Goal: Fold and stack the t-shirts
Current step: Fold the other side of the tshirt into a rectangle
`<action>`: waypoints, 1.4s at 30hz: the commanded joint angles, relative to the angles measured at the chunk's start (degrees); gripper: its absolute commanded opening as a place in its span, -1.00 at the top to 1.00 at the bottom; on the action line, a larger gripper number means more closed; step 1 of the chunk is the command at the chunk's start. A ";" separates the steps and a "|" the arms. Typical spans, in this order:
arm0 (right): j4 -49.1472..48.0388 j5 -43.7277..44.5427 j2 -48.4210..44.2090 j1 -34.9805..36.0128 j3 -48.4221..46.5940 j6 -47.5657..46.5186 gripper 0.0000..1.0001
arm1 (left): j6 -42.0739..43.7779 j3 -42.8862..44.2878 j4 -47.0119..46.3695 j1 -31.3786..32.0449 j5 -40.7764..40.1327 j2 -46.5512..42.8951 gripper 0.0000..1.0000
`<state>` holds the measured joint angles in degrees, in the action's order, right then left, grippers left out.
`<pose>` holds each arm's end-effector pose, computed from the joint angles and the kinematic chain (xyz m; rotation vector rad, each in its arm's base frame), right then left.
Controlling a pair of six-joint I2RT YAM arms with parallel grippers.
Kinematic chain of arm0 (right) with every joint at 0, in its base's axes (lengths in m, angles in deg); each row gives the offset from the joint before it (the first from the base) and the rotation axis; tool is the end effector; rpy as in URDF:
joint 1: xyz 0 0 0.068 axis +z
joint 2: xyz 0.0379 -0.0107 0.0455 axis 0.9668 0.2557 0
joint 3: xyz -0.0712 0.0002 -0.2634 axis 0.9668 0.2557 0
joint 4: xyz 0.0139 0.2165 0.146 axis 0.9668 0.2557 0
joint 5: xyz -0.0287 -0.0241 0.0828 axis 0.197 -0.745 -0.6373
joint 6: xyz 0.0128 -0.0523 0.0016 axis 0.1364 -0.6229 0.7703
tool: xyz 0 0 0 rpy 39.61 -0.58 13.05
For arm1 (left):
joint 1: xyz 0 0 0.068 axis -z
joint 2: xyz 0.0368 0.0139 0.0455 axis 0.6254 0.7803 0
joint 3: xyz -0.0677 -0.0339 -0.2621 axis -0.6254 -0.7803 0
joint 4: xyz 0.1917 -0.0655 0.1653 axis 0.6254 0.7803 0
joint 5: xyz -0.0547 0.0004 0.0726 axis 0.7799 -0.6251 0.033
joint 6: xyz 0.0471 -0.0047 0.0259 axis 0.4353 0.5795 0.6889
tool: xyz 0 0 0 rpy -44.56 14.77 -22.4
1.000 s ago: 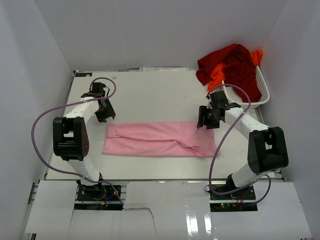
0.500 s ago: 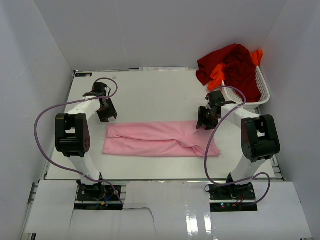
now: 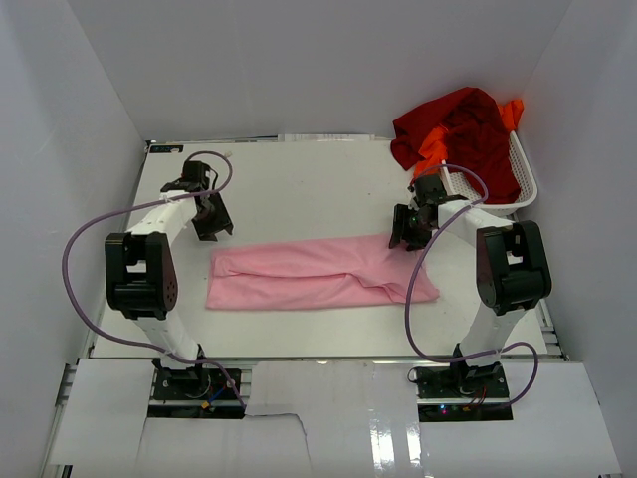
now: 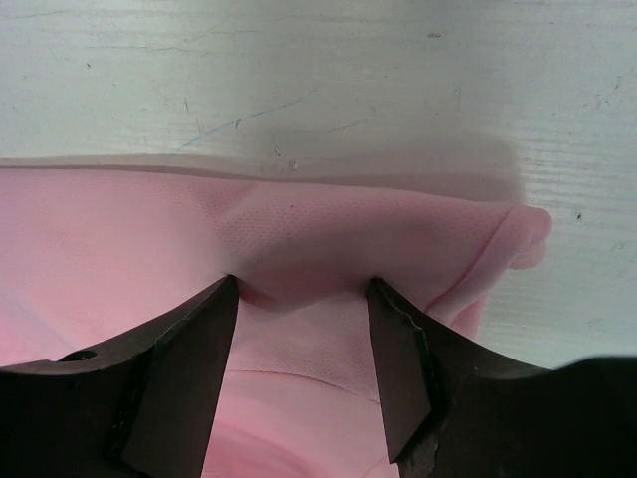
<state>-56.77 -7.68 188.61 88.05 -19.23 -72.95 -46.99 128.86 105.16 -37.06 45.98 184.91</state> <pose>0.3480 0.0833 0.1689 0.0394 2.6818 0.3044 0.3561 -0.0101 0.2036 -0.5368 2.7338 -0.1015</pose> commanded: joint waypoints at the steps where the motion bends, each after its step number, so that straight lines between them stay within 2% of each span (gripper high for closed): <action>1: -0.68 -0.04 0.75 -0.21 -1.12 -0.32 -0.23 | 0.33 1.96 1.74 -0.94 3.78 -6.25 -0.10; 9: -0.50 -0.48 0.75 -0.29 -1.21 -0.67 -0.23 | 0.94 -6.90 1.13 -12.71 20.03 -11.53 -0.10; 14: -0.32 -1.27 0.75 -0.21 -1.91 -0.85 -0.23 | -2.30 -14.99 -2.65 -19.30 35.91 -12.94 -0.10; 20: -0.15 -1.45 0.31 -0.21 -1.91 -1.20 -0.24 | -4.24 -21.06 -6.60 -19.67 43.93 -11.98 -0.11; 30: -0.41 -1.89 0.23 -0.21 -1.38 -1.55 -0.24 | -4.60 -21.42 -8.72 -21.07 42.99 -9.95 -0.11; 37: -0.59 -2.24 0.31 -0.21 -1.12 -1.73 -0.24 | -3.98 -22.56 -8.02 -26.42 39.48 -13.29 -0.11; 42: -0.85 -2.42 0.58 -0.21 -0.94 -1.82 -0.24 | -4.07 -23.79 -7.75 -28.28 40.43 -14.35 -0.11</action>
<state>-56.70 -9.25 188.64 88.01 -19.47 -74.31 -51.52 105.97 97.62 -65.00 85.82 173.77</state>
